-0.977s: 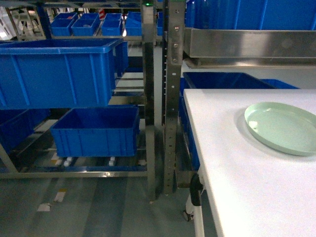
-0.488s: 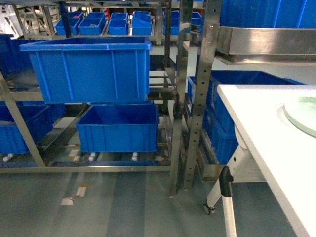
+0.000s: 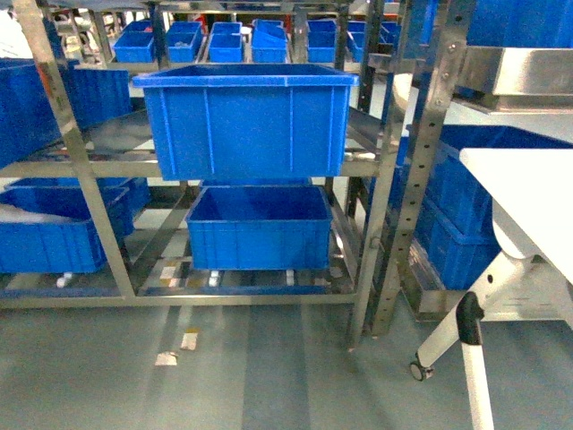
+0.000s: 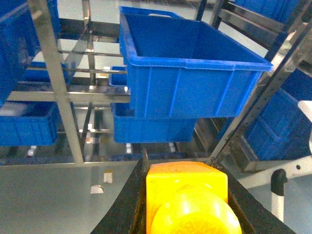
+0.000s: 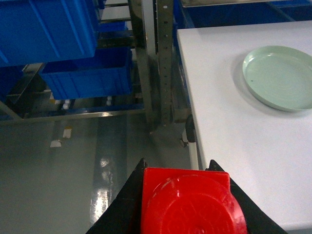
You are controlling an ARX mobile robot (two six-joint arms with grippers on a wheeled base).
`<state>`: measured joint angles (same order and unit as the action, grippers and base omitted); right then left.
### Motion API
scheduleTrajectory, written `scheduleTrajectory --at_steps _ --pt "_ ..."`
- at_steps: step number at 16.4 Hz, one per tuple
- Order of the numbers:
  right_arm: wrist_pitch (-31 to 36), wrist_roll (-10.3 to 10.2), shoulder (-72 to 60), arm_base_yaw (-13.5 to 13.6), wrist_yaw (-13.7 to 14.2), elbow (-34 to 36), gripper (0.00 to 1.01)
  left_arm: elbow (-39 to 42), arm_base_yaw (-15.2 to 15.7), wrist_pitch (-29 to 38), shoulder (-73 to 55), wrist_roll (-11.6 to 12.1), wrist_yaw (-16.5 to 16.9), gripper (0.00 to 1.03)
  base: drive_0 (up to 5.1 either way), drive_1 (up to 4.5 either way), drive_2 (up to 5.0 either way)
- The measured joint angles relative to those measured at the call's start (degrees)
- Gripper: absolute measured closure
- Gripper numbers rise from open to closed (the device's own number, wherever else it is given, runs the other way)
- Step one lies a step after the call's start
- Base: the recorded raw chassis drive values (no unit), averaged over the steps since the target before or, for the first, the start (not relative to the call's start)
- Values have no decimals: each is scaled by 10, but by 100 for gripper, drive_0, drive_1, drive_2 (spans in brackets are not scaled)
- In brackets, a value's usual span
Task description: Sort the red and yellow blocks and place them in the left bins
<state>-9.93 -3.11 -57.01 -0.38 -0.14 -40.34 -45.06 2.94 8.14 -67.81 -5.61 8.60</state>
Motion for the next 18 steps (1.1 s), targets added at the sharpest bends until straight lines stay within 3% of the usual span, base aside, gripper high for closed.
scheduleTrajectory --at_steps 10,18 --pt "0 0 1 0 -1 0 74 0 0 -1 0 0 -1 77 -474 302 204" --pt "1 0 1 0 0 1 74 0 2 0 0 0 -1 77 -312 505 -147"
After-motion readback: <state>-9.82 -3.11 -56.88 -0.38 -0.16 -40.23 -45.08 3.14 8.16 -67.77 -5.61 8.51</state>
